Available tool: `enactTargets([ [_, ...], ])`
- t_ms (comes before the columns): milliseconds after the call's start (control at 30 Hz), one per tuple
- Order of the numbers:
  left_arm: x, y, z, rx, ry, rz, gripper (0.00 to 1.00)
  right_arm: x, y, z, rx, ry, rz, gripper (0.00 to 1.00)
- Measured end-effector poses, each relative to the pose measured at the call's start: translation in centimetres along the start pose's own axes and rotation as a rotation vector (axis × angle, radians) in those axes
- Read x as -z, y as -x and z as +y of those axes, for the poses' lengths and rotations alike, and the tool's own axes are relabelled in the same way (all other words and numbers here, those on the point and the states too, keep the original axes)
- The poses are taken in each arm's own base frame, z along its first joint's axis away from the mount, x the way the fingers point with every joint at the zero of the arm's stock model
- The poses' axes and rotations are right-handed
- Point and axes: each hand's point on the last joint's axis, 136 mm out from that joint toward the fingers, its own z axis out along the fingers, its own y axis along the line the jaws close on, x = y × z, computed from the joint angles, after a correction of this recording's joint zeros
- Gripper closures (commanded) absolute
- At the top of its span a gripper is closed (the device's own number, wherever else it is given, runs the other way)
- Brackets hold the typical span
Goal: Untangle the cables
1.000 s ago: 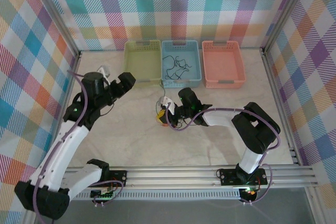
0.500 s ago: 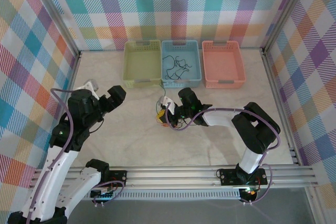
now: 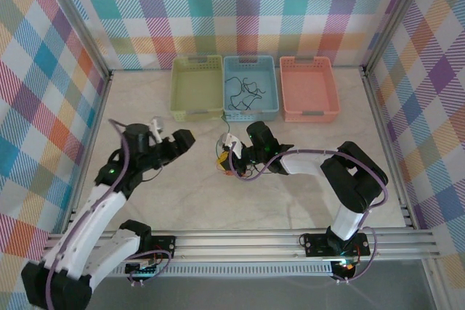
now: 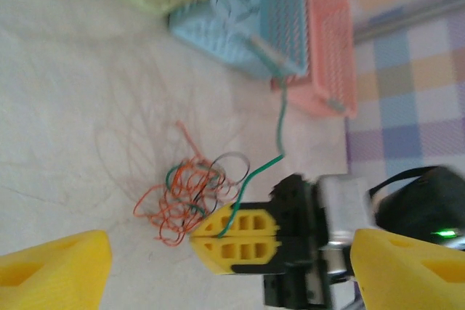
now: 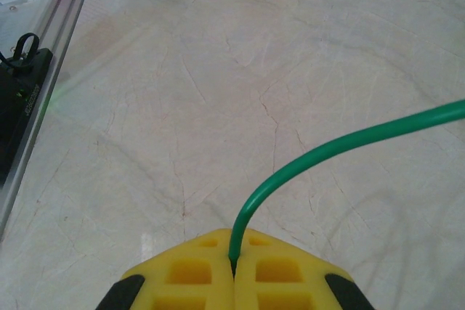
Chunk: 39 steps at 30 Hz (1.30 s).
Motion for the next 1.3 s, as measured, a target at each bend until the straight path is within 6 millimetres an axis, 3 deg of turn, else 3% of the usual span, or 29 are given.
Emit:
enactTargets([
  [100, -3.1, -2.1, 0.2, -0.018, 0.006, 0.105, 0.22, 0.0, 0.0, 0.2, 0.000, 0.009, -0.002, 1.00],
  [233, -5.5, -3.6, -0.6, -0.090, 0.001, 0.181, 0.26, 0.0, 0.1, 0.2, 0.000, 0.014, -0.004, 1.00],
  [567, -8.2, -3.5, -0.6, -0.122, 0.004, 0.197, 0.35, 0.6, -1.2, -0.9, -0.065, -0.026, 0.031, 1.00],
  [767, -9.3, -3.9, 0.0, -0.123, 0.030, 0.204, 0.47, 0.2, -0.6, 0.1, -0.037, 0.002, 0.010, 1.00],
  [1000, -8.4, -3.7, -0.1, -0.128, 0.015, 0.152, 0.54, 0.3, 0.2, 0.5, -0.008, 0.009, -0.025, 1.00],
  [1300, -9.3, -3.9, 0.0, -0.116, 0.004, 0.160, 0.62, 0.3, 0.4, 0.7, -0.002, 0.024, -0.036, 1.00],
])
